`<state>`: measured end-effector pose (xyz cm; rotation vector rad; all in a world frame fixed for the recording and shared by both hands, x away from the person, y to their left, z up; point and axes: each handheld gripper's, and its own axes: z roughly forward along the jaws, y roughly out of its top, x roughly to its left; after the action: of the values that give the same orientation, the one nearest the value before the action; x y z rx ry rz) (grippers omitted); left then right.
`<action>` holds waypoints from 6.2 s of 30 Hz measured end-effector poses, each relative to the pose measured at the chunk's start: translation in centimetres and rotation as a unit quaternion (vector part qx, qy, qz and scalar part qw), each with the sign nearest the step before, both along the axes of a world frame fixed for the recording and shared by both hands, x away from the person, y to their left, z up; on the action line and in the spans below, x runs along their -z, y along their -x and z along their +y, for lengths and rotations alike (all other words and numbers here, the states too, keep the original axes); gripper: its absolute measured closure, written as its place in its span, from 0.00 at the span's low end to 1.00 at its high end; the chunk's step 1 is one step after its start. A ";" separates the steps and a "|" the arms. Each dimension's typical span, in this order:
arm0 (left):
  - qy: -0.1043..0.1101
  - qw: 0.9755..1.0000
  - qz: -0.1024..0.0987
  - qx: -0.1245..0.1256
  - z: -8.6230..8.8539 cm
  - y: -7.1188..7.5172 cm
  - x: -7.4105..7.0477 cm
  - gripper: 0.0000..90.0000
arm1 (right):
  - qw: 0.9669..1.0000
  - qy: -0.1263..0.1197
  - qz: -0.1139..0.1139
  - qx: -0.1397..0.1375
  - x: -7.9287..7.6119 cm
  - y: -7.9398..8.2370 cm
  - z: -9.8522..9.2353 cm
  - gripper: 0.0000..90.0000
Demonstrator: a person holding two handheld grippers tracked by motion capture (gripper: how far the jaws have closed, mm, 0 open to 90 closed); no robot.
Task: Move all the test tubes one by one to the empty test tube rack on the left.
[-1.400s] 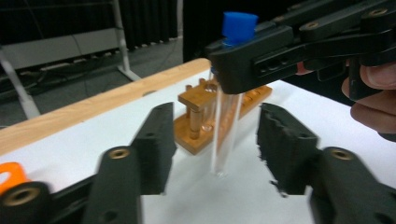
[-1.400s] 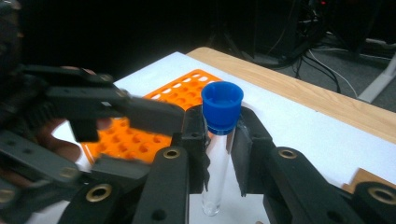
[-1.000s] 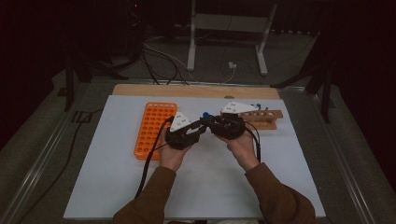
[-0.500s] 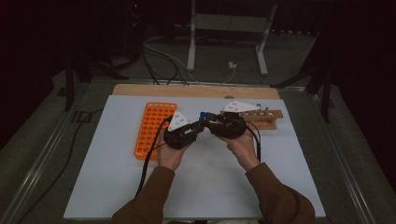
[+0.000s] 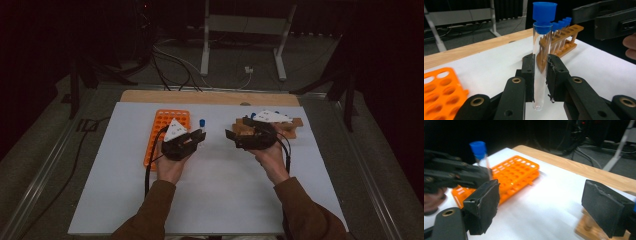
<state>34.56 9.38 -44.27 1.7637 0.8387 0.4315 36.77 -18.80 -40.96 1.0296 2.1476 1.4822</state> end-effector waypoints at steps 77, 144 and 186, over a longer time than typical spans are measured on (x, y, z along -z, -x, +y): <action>0.005 0.997 0.033 -0.072 8.9 5.9 3.2 0.41 | 0.994 0.034 -0.010 0.100 2.1 2.9 -9.3 0.02; 0.006 0.989 0.029 -0.147 9.6 5.6 3.4 0.01 | 0.978 0.053 -0.009 0.199 3.2 -6.1 -11.3 0.86; -0.005 0.991 -0.014 -0.134 8.3 6.7 2.0 0.02 | 0.997 0.005 -0.033 0.074 -1.0 -0.9 -7.1 0.86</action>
<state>27.82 17.70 -46.31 1.6557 1.0593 0.6373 37.62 -25.89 -39.99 1.0938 1.9860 1.4151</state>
